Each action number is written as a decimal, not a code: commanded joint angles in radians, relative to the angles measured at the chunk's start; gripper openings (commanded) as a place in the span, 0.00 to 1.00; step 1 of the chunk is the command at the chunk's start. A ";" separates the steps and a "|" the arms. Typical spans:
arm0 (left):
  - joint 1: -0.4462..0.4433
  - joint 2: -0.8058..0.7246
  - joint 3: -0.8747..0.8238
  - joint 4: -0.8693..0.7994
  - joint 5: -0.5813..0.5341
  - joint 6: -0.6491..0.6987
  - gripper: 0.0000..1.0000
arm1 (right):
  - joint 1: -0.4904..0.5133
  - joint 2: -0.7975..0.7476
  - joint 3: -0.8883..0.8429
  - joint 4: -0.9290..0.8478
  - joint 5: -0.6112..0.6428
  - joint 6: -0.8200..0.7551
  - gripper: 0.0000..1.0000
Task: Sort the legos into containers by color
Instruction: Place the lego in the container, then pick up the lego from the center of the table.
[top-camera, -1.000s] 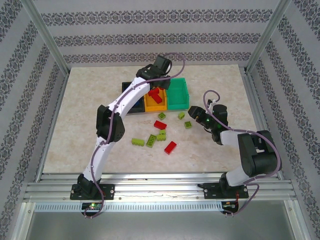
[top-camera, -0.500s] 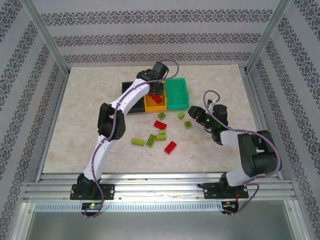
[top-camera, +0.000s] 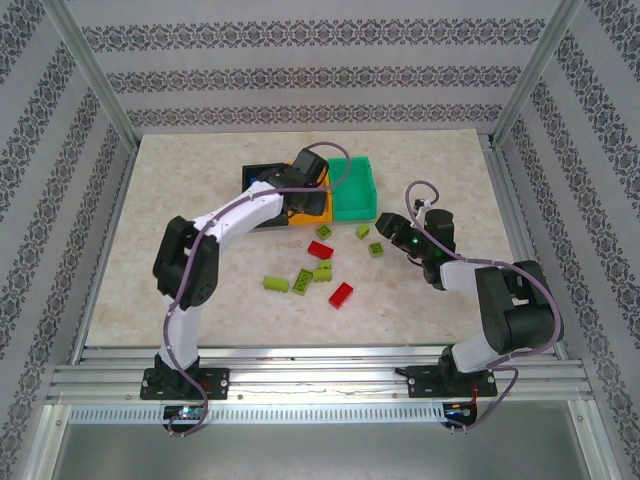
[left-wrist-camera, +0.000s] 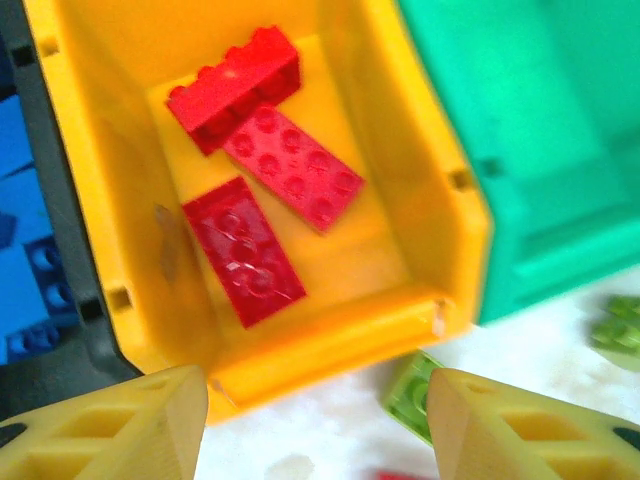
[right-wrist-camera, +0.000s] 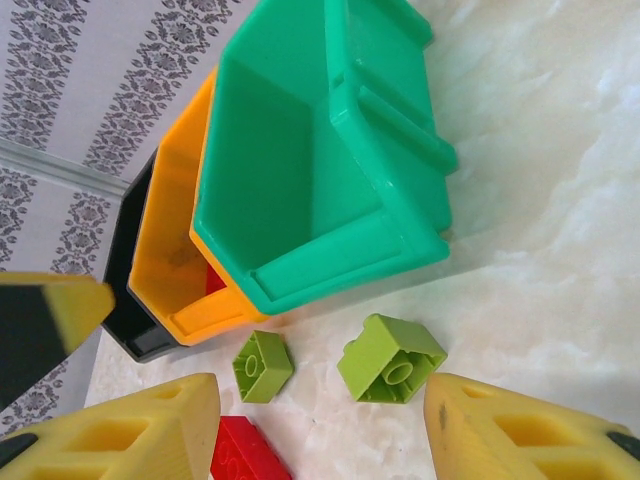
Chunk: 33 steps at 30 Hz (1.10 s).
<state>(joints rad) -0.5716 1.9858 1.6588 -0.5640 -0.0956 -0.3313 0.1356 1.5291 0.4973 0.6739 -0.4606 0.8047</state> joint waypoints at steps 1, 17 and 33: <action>-0.024 -0.069 -0.105 0.149 0.059 -0.037 0.61 | 0.014 -0.007 -0.004 0.007 0.005 -0.025 0.57; -0.119 -0.181 -0.430 0.239 0.163 -0.102 0.76 | 0.044 -0.027 0.007 -0.033 0.028 -0.064 0.57; -0.119 0.021 -0.133 -0.142 0.153 -0.053 0.94 | 0.048 -0.009 0.014 -0.027 0.020 -0.061 0.58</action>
<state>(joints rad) -0.6891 1.9682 1.4574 -0.5495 0.0639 -0.4358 0.1734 1.5139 0.4973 0.6308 -0.4351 0.7555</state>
